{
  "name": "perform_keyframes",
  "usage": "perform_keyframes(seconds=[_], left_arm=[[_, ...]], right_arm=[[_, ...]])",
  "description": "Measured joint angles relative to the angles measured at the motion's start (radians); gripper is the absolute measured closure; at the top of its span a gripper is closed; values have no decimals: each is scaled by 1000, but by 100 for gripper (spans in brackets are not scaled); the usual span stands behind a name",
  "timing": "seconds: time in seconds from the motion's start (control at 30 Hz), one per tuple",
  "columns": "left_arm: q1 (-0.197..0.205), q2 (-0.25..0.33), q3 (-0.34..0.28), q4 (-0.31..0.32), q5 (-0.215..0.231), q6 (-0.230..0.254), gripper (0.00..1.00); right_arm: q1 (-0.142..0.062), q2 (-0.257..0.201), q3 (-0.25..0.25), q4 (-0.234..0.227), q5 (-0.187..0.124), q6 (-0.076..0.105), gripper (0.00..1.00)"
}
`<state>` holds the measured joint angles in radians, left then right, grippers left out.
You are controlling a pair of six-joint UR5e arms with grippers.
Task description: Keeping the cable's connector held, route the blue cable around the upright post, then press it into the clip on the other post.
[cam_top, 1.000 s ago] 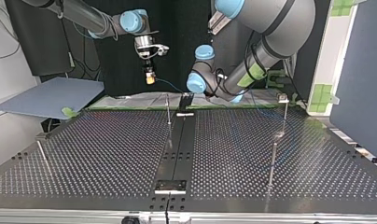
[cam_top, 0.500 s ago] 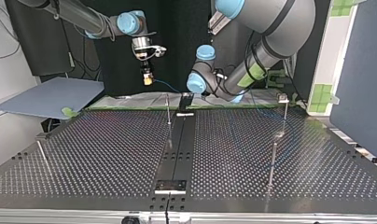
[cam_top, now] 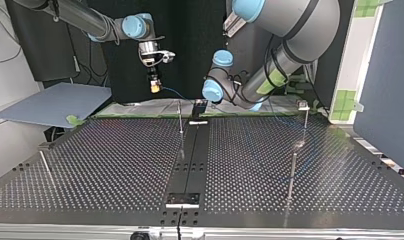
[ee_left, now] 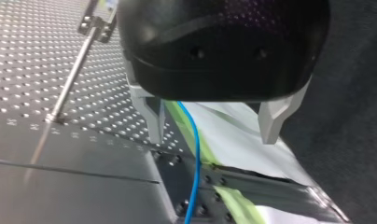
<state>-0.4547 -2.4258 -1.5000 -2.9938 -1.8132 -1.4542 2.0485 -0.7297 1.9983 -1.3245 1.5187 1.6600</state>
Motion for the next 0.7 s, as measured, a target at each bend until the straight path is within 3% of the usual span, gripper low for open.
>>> perform_keyframes(seconds=[0.7], left_arm=[[31, 0, 0, 21, 175, -175, 0]], right_arm=[[-37, 0, -2, 2, -26, 14, 100]])
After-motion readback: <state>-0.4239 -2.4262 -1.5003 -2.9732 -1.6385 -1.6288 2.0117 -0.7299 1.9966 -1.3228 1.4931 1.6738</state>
